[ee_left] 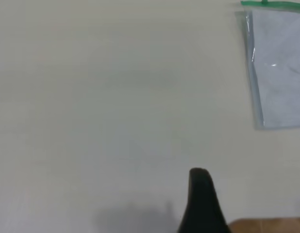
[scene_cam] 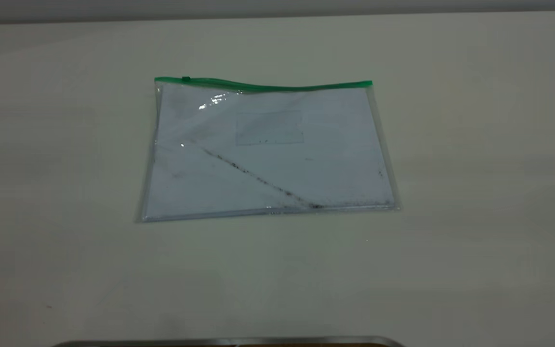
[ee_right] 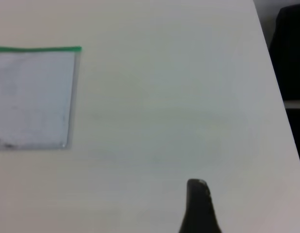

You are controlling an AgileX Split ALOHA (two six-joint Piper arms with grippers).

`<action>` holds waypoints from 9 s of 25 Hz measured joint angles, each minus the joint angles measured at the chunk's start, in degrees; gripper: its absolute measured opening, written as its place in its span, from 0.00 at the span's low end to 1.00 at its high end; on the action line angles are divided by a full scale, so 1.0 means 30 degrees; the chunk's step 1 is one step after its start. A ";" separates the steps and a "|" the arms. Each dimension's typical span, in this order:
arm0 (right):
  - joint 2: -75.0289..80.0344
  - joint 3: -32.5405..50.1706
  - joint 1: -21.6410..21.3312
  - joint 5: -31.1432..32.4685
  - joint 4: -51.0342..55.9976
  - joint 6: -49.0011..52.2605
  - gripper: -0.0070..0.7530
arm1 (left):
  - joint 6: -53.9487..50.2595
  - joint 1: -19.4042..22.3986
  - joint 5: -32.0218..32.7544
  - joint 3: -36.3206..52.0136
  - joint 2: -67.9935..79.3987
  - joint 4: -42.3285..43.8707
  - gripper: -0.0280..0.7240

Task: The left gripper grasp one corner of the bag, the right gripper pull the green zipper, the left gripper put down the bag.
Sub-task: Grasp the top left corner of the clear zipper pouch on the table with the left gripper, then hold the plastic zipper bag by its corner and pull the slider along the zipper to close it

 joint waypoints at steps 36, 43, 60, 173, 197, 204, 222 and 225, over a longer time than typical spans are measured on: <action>1.6114 -0.1571 0.0000 -0.6362 -0.0120 0.1224 0.77 | 1.4133 0.0004 -0.4986 -1.4839 3.0414 -1.1655 0.82; 1.6158 -0.1571 0.0000 -0.6362 -0.0120 0.1224 0.77 | 1.9593 0.0004 -0.4758 -1.5730 3.2973 -1.6047 0.82; 1.6158 -0.1571 0.0000 -0.6431 -0.0085 0.1350 0.77 | 2.6067 -0.0015 -0.6024 -1.5852 3.6304 -2.3912 0.82; 3.7800 -1.1279 0.6707 -1.1860 2.5171 -3.0734 0.06 | 4.0260 -0.6856 0.4211 -2.3530 3.8170 -2.2985 0.11; 3.7764 -1.1644 0.6440 -1.2194 1.5932 -2.2351 0.06 | 3.9315 -0.4303 0.6190 -2.3683 3.8154 -2.4092 0.11; 3.7864 -1.1485 0.5178 -1.0361 1.2846 -1.9337 0.06 | 3.8785 -0.3151 0.6008 -2.3683 3.8154 -2.4011 0.11; 3.7864 -1.1485 0.4238 -0.6084 0.7543 -1.3911 0.07 | 3.6261 -0.2850 0.4072 -2.3683 3.8118 -1.9957 0.12; 3.7864 -1.1485 0.4238 -0.6574 0.7446 -1.3473 0.09 | 3.5807 -0.2850 0.3830 -2.3683 3.8118 -1.9859 0.15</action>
